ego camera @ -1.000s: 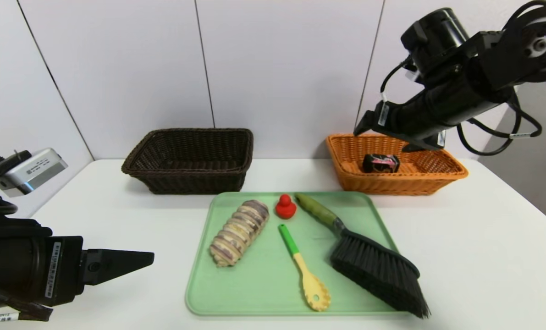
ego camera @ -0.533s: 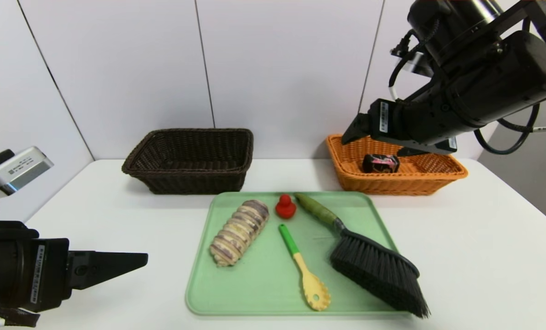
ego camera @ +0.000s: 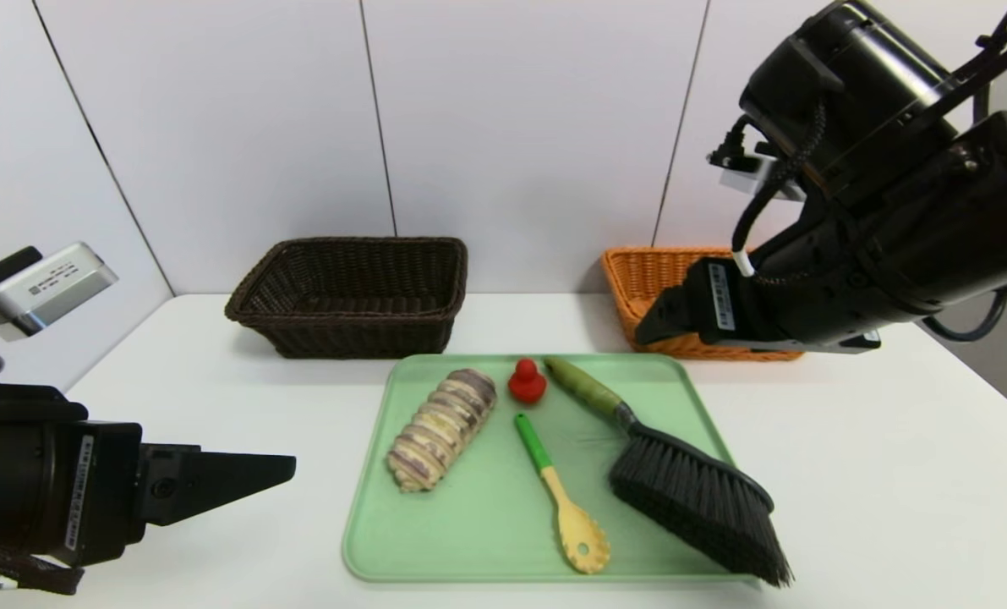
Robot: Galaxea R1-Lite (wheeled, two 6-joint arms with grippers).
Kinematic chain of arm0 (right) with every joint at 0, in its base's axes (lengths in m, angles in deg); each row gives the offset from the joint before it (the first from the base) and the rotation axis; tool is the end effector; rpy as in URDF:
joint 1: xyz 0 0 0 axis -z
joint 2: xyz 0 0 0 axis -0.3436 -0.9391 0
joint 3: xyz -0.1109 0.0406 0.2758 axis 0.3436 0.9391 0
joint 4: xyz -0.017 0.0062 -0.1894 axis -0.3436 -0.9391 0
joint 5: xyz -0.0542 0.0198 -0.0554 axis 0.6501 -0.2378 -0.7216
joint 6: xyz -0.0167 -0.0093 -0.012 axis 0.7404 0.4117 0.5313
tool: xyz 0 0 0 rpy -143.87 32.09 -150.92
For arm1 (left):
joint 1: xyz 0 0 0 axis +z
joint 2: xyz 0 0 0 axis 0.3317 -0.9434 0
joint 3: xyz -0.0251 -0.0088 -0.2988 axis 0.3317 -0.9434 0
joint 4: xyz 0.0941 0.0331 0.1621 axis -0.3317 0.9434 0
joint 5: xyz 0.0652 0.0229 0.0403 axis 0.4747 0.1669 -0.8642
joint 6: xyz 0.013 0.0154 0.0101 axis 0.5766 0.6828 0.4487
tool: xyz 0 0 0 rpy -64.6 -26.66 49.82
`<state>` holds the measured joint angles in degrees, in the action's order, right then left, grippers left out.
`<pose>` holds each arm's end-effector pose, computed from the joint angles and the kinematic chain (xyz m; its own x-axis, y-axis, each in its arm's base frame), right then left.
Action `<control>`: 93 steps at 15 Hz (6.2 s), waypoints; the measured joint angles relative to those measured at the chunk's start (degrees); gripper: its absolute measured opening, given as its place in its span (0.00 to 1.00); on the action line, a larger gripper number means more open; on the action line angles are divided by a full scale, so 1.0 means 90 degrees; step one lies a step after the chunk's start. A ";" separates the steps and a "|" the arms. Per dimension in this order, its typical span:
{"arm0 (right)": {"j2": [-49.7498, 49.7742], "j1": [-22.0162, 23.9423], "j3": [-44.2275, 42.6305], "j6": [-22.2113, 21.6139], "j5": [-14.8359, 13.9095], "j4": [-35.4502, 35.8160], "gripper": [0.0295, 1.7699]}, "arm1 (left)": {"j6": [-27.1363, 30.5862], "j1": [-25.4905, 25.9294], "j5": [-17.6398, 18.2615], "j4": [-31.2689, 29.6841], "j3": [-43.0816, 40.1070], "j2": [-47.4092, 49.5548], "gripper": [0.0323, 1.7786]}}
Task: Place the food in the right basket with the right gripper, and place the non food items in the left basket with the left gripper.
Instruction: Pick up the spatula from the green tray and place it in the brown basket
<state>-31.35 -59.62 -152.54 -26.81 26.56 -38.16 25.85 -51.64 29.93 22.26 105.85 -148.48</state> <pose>0.2156 0.1711 0.2980 0.5966 0.1936 -0.7789 -0.1167 0.9811 0.1545 0.1127 -0.0725 0.2620 0.6665 -0.4827 -0.5681 0.3249 0.8740 -0.3614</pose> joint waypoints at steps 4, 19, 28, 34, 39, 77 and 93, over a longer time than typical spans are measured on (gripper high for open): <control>0.0446 -0.0291 0.0628 0.0242 -0.0018 0.0022 0.96 | -0.0009 -0.0337 -0.0156 0.0015 0.0196 -0.0263 0.95; -0.1876 -0.0967 -0.0512 0.0959 0.0521 0.0065 0.96 | -0.0020 -0.0475 -0.0158 0.0444 0.0138 -0.0149 0.95; -0.3359 -0.0811 -0.1229 0.1000 0.0542 0.0116 0.96 | -0.0195 -0.0478 -0.0158 0.0496 0.0056 -0.0064 0.95; -0.3558 -0.0753 -0.1243 0.1012 0.0517 0.0218 0.96 | -0.0199 -0.0478 -0.0158 0.0530 0.0050 0.0009 0.95; -0.3546 -0.0780 -0.1216 0.0975 0.0534 0.0068 0.55 | -0.0207 -0.0478 -0.0160 0.0612 0.0043 0.0080 0.95; -0.4433 -0.0349 -0.1350 0.3079 -0.0272 1.0201 0.06 | -0.0137 -0.0223 -0.0150 0.1136 -0.0270 0.0337 0.95; -0.4765 -0.0653 -0.1350 0.3229 -0.0091 1.0484 0.38 | -0.0024 -0.0223 -0.0141 0.1142 -0.0318 0.0294 0.95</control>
<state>-74.23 -65.49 -164.70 2.26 25.74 56.20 25.63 -53.65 28.66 32.54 102.99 -145.84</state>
